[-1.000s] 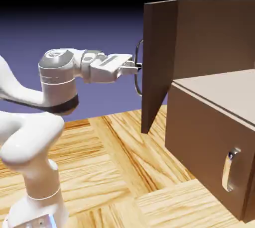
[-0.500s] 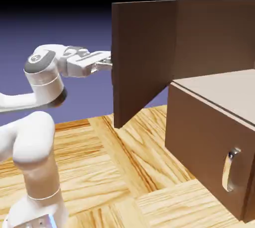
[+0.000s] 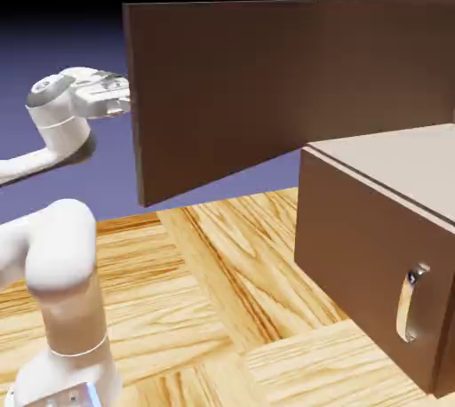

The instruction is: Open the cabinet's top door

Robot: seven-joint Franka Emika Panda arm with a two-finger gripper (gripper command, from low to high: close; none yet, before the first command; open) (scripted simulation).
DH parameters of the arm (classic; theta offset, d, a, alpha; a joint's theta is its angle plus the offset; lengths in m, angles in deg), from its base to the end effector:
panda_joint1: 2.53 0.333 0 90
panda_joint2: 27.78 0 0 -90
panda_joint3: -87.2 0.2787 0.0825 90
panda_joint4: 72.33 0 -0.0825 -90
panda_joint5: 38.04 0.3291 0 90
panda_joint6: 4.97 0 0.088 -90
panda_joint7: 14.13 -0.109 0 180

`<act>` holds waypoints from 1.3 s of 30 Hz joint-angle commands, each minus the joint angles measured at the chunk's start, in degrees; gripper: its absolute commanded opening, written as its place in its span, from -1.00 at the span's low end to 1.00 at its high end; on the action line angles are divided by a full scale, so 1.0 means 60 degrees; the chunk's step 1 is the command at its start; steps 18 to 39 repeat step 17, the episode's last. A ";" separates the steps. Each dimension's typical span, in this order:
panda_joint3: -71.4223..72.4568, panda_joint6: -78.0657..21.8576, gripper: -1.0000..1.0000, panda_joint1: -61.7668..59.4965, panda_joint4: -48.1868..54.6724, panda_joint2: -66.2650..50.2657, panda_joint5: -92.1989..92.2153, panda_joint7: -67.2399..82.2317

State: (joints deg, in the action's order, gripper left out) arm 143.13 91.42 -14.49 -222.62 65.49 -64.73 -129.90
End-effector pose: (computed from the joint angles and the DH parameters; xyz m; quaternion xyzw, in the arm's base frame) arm 0.1277 0.1933 0.5374 0.3831 -0.5946 0.6908 0.1498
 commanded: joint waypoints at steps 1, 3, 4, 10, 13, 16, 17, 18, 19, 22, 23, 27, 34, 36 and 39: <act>0.0182 -0.0345 -1.00 -0.0221 0.0351 -0.0062 0.0125 0.0013; 0.0506 -0.0986 -1.00 -0.0682 0.1043 -0.0173 0.0358 0.0050; 0.0648 -0.1294 -1.00 -0.0920 0.1389 -0.0222 0.0458 0.0073; 0.1307 -0.3025 -1.00 -0.2401 0.3465 -0.0448 0.0888 0.0261; 0.1543 -0.3833 -1.00 -0.3158 0.4503 -0.0532 0.1017 0.0384; 0.1730 -0.4611 -1.00 -0.3917 0.5541 -0.0604 0.1096 0.0528; 0.1743 -0.4665 -1.00 -0.3970 0.5613 -0.0609 0.1101 0.0539; 0.1743 -0.4665 -1.00 -0.3970 0.5613 -0.0609 0.1101 0.0539; 0.1743 -0.4665 -1.00 -0.3970 0.5613 -0.0609 0.1101 0.0539; 0.1743 -0.4665 -1.00 -0.3970 0.5613 -0.0609 0.1101 0.0539; 0.1743 -0.4665 -1.00 -0.3970 0.5613 -0.0609 0.1101 0.0539; 0.1743 -0.4665 -1.00 -0.3970 0.5613 -0.0609 0.1101 0.0539; 0.1743 -0.4665 -1.00 -0.3970 0.5613 -0.0609 0.1101 0.0539; 0.1743 -0.4665 -1.00 -0.3970 0.5613 -0.0609 0.1101 0.0539; 0.1743 -0.4665 -1.00 -0.3970 0.5613 -0.0609 0.1101 0.0539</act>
